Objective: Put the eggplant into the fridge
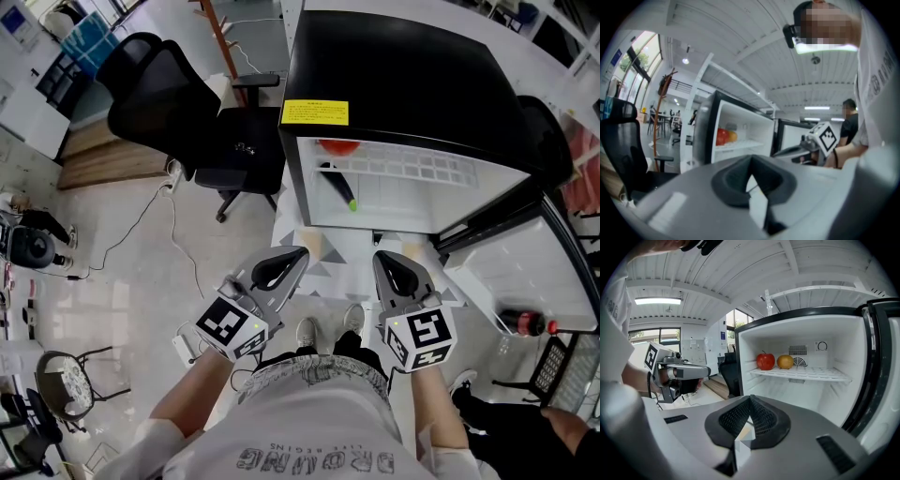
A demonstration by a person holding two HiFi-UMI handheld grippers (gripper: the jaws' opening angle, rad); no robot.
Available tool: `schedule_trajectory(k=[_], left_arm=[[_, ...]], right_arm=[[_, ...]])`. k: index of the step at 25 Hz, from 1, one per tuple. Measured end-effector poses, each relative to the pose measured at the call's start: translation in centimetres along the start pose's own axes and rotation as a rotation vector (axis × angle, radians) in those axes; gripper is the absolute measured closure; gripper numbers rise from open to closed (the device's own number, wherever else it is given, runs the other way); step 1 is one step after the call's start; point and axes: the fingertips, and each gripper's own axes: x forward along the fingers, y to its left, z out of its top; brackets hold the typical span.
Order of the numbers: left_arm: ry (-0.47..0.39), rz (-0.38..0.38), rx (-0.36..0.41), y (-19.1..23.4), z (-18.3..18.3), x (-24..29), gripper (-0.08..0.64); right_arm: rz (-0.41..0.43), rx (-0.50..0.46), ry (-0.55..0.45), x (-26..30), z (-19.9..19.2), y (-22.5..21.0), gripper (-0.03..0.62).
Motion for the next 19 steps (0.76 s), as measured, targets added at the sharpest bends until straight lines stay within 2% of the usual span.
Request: schedule_trajectory(k=[19], left_arm=[[-0.001,0.006,-0.008,0.16,-0.13,0.75,0.552]], right_arm=[[0.028,-0.019,0.018,0.61,-0.16,-0.30,0.588]])
